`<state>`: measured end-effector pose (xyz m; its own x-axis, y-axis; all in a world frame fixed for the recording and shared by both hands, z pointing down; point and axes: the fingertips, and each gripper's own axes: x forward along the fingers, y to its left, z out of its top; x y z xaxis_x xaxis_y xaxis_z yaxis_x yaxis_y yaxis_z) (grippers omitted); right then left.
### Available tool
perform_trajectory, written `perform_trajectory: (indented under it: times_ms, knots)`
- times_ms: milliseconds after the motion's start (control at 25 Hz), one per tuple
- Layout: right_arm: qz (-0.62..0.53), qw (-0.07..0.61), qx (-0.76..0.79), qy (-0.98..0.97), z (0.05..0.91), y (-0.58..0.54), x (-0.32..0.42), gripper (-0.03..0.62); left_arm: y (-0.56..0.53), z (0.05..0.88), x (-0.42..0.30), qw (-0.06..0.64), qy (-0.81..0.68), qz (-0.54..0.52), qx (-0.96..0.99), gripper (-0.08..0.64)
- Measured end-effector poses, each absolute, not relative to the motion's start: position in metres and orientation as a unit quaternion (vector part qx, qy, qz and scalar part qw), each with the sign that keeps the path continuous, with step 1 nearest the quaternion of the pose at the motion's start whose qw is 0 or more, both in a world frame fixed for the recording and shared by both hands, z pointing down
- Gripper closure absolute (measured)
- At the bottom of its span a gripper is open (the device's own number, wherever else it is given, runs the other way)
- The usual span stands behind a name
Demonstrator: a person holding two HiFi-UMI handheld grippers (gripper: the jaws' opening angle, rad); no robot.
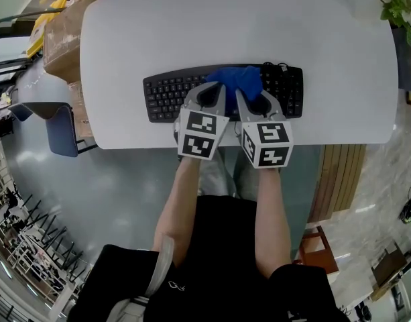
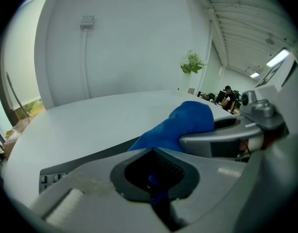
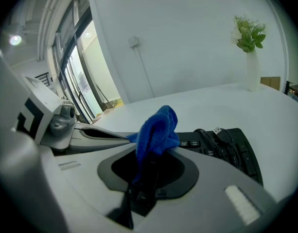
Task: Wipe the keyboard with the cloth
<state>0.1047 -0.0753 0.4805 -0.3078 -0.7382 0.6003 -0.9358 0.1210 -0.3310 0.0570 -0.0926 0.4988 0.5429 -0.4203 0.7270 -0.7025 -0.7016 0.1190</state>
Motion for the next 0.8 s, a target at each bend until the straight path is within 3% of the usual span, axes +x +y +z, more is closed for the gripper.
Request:
perform_trajectory:
  times_ms: [800]
  knots:
    - [0.334, 0.150, 0.588, -0.722, 0.478, -0.064, 0.154, 0.508, -0.082, 0.498, 0.108, 0.196, -0.309, 0.347, 0.863, 0.564]
